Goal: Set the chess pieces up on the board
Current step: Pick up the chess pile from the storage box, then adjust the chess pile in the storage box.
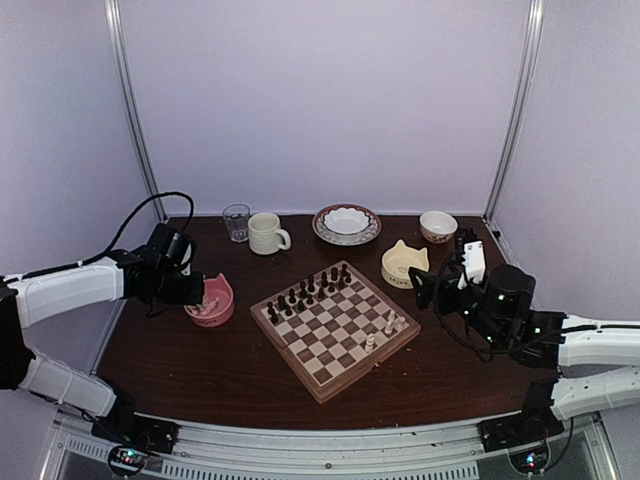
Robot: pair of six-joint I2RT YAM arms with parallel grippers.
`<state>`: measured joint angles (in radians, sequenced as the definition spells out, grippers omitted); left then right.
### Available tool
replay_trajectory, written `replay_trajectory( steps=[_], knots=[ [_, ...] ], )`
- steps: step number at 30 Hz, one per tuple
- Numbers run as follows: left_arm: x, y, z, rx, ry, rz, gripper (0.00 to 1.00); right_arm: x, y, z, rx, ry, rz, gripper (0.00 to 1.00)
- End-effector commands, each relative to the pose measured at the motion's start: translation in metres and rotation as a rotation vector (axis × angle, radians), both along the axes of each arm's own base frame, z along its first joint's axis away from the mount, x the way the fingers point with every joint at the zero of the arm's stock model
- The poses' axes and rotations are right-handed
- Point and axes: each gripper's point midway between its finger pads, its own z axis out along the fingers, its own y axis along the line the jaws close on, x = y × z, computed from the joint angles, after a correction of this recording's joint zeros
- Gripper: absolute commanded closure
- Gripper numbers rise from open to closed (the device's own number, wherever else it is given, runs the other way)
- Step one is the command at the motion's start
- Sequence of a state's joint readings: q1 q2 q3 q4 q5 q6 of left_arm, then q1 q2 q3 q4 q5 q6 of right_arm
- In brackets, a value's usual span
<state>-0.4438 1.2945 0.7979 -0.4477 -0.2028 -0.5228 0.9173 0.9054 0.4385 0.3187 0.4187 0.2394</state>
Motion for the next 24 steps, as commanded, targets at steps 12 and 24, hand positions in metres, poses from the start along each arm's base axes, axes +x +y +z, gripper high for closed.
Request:
replay_trajectory(
  steps=[12,24],
  knots=[
    [-0.017,-0.018,0.026,-0.128,-0.035,-0.111,0.97,-0.010,0.052,0.005,-0.028,-0.002,0.264,0.02],
    [-0.043,-0.040,0.054,-0.260,-0.038,-0.249,0.97,-0.040,0.103,0.004,-0.040,-0.002,0.587,0.09]
  ],
)
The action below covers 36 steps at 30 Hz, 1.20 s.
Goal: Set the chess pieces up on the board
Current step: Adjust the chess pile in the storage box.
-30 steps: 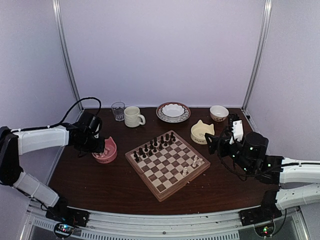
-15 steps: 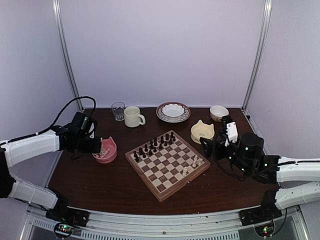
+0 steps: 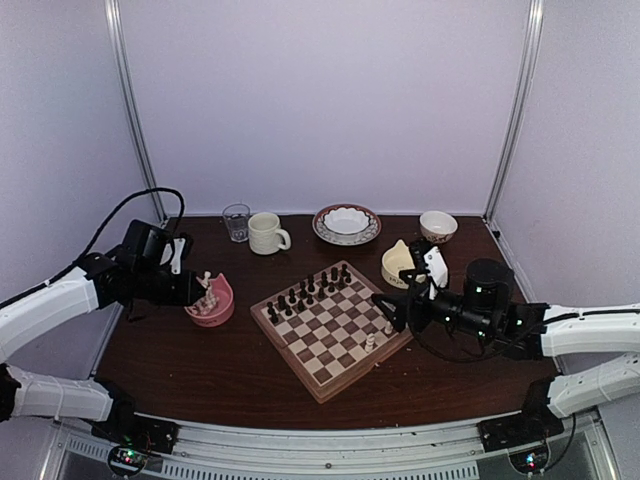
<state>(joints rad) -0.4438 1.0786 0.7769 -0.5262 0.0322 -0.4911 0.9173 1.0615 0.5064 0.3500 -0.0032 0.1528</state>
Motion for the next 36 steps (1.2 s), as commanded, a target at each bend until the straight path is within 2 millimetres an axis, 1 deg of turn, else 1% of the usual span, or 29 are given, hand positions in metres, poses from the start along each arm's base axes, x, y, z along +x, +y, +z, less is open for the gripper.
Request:
replay_trajectory(
  steps=[1,3,5,8,9,11,14,17,20,23,25,27,32,36],
  knots=[
    [-0.008,-0.015,0.014,-0.073,-0.009,-0.088,0.97,-0.018,0.028,0.019,0.041,-0.030,0.188,0.09],
    [-0.007,-0.013,0.015,-0.065,-0.012,-0.083,0.97,-0.023,0.036,0.017,0.030,-0.020,0.229,0.11],
    [-0.002,-0.003,0.011,-0.016,-0.015,-0.034,0.97,-0.023,0.040,0.014,0.018,-0.014,0.241,0.12],
    [0.011,0.014,0.001,0.076,-0.029,0.046,0.97,-0.023,0.041,0.013,0.010,-0.013,0.241,0.12],
    [0.016,0.016,-0.008,0.102,-0.016,0.057,0.97,-0.023,0.041,0.013,0.010,-0.015,0.240,0.12],
    [0.024,0.014,-0.022,0.116,0.021,0.054,0.99,-0.024,0.040,0.014,0.009,-0.019,0.238,0.12],
    [0.037,0.002,-0.043,0.048,0.078,0.013,1.00,-0.023,0.038,0.014,0.005,-0.025,0.229,0.12],
    [0.049,0.004,-0.061,0.043,0.113,0.031,1.00,-0.024,0.038,0.016,0.005,-0.028,0.230,0.12],
    [0.056,0.015,-0.074,0.080,0.134,0.072,1.00,-0.024,0.037,0.016,0.004,-0.030,0.228,0.12],
    [0.056,0.039,-0.085,0.199,0.153,0.156,1.00,-0.025,0.037,0.016,0.004,-0.031,0.229,0.12],
    [0.053,0.052,-0.088,0.259,0.164,0.199,1.00,-0.025,0.037,0.017,0.005,-0.030,0.229,0.12],
    [0.052,0.060,-0.089,0.288,0.157,0.228,1.00,-0.025,0.037,0.017,0.007,-0.032,0.229,0.12],
    [0.051,0.068,-0.082,0.314,0.139,0.258,1.00,-0.025,0.037,0.018,0.007,-0.034,0.228,0.12],
    [0.048,0.085,-0.078,0.390,0.138,0.315,1.00,-0.025,0.037,0.017,0.006,-0.034,0.226,0.12]
  ],
)
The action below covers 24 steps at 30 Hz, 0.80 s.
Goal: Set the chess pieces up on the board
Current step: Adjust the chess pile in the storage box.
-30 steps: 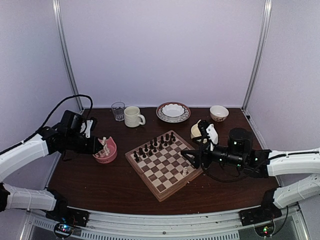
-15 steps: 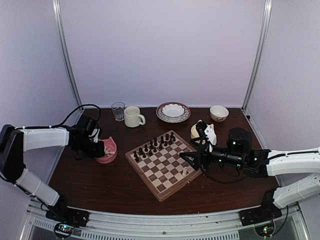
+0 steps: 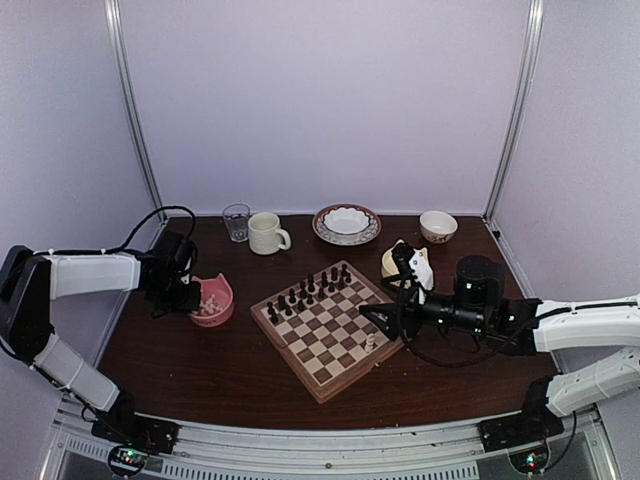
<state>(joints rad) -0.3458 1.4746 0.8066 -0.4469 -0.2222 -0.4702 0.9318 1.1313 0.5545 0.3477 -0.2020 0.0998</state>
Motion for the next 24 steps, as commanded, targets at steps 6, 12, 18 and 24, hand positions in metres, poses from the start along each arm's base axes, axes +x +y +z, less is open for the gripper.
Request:
replay_trajectory(
  steps=[6,12,18,24],
  knots=[
    [0.002,0.029,0.011,0.131,-0.025,0.097,1.00,-0.002,0.002,0.020,0.036,-0.039,0.007,0.12],
    [0.001,0.031,0.010,0.138,-0.020,0.106,1.00,-0.002,0.002,0.021,0.038,-0.039,0.006,0.12],
    [-0.010,0.042,0.025,0.153,-0.064,0.145,1.00,-0.001,0.001,0.020,0.034,-0.038,0.001,0.12],
    [-0.024,-0.013,0.039,-0.162,-0.103,-0.048,1.00,-0.002,0.004,0.019,0.030,-0.036,0.013,0.12]
  ],
)
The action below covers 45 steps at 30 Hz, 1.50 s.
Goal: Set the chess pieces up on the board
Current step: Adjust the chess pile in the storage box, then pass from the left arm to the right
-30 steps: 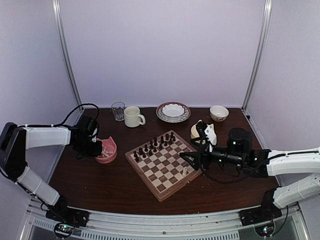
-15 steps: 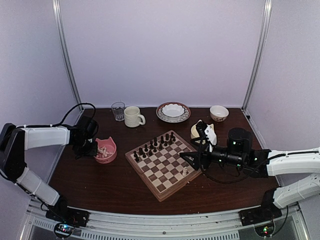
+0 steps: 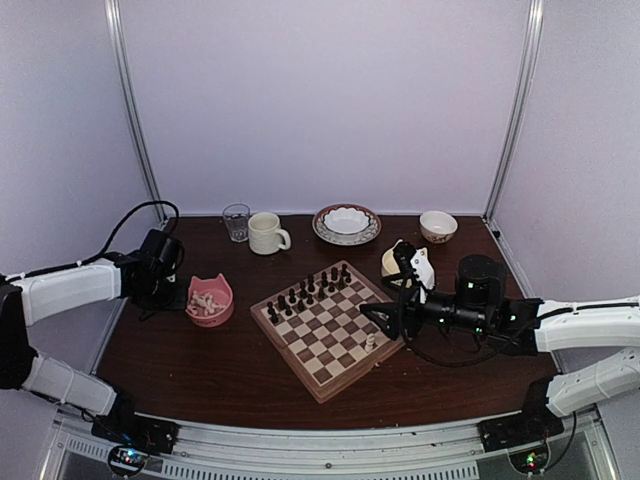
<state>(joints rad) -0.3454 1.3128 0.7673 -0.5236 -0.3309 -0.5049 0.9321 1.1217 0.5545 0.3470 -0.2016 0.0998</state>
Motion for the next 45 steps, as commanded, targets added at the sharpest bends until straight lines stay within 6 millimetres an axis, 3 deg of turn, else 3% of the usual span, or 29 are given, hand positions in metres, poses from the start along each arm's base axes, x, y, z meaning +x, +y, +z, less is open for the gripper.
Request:
replay_trajectory(
  steps=[1,4,9,14,18,26,31,34,37,45],
  knots=[
    [-0.011,-0.051,0.012,-0.283,-0.041,-0.180,1.00,-0.003,0.006,0.016,0.019,-0.038,0.024,0.13],
    [-0.030,-0.086,0.026,-0.462,-0.031,-0.305,1.00,-0.014,0.012,0.017,0.002,-0.075,0.079,0.13],
    [-0.070,-0.133,0.046,-0.608,-0.020,-0.499,1.00,-0.044,0.034,0.012,-0.134,-0.227,0.160,0.13],
    [-0.107,-0.175,0.046,-0.691,0.061,-0.655,1.00,-0.069,0.057,-0.005,-0.297,-0.405,0.197,0.11],
    [-0.132,-0.212,0.042,-0.720,0.148,-0.779,1.00,-0.092,0.072,-0.021,-0.367,-0.566,0.261,0.01],
    [-0.169,-0.274,0.038,-0.727,0.282,-0.951,1.00,-0.106,0.086,-0.050,-0.544,-0.698,0.306,0.00],
    [-0.179,-0.297,0.036,-0.734,0.313,-0.997,1.00,-0.110,0.095,-0.067,-0.636,-0.765,0.320,0.01],
    [-0.184,-0.308,0.036,-0.764,0.336,-1.021,1.00,-0.108,0.097,-0.071,-0.658,-0.765,0.321,0.07],
    [-0.187,-0.315,0.037,-0.774,0.349,-1.036,1.00,-0.106,0.100,-0.076,-0.694,-0.748,0.327,0.25],
    [-0.188,-0.328,0.035,-0.783,0.370,-1.052,1.00,-0.105,0.110,-0.094,-0.754,-0.721,0.357,0.45]
  ],
)
